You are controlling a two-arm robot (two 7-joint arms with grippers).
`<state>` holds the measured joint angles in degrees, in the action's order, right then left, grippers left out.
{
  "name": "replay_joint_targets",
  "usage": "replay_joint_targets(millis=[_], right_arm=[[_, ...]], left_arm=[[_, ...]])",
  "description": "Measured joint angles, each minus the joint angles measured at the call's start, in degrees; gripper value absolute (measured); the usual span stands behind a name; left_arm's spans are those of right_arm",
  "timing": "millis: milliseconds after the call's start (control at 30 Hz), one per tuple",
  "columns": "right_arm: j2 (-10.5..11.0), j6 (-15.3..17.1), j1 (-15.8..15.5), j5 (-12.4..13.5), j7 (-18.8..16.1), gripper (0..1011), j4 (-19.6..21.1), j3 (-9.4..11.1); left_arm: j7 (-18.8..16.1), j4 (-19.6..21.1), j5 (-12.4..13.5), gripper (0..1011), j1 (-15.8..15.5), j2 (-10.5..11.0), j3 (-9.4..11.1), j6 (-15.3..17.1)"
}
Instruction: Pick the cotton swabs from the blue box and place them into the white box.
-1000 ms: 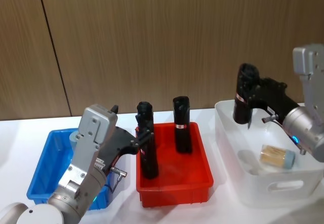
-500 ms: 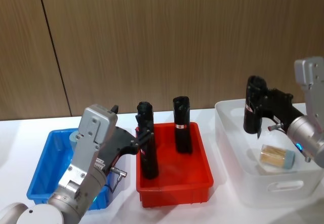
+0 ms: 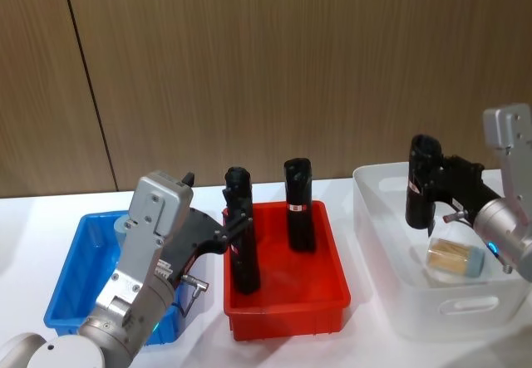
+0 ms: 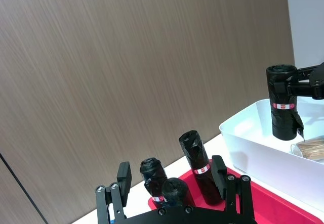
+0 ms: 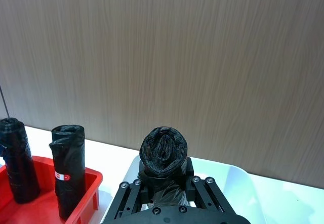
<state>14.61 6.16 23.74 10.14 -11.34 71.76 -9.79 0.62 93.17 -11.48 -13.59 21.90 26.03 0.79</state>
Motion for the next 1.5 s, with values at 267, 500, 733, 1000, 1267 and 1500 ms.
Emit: replay_joint_targets(millis=[267, 500, 733, 1000, 1267, 1500], right_arm=[[0.0, -0.1, 0.1, -0.1, 0.0, 363, -0.6, 0.0], [0.0, -0.2, 0.0, -0.1, 0.0, 363, -0.4, 0.1], [0.0, -0.1, -0.1, 0.1, 0.0, 363, 0.0, 0.1], [0.1, -0.1, -0.3, 0.3, 0.0, 363, 0.5, 0.2], [0.1, -0.1, -0.4, 0.4, 0.1, 487, 0.9, 0.2], [0.1, -0.1, -0.5, 0.6, 0.0, 683, 1.1, 0.3]], left_arm=[[0.0, 0.0, 0.0, 1004, 0.0, 0.0, 0.0, 0.0], [0.0, 0.0, 0.0, 1004, 0.0, 0.0, 0.0, 0.0], [0.0, 0.0, 0.0, 1004, 0.0, 0.0, 0.0, 0.0], [0.0, 0.0, 0.0, 1004, 0.0, 0.0, 0.0, 0.0], [0.0, 0.0, 0.0, 1004, 0.0, 0.0, 0.0, 0.0], [0.0, 0.0, 0.0, 1004, 0.0, 0.0, 0.0, 0.0]])
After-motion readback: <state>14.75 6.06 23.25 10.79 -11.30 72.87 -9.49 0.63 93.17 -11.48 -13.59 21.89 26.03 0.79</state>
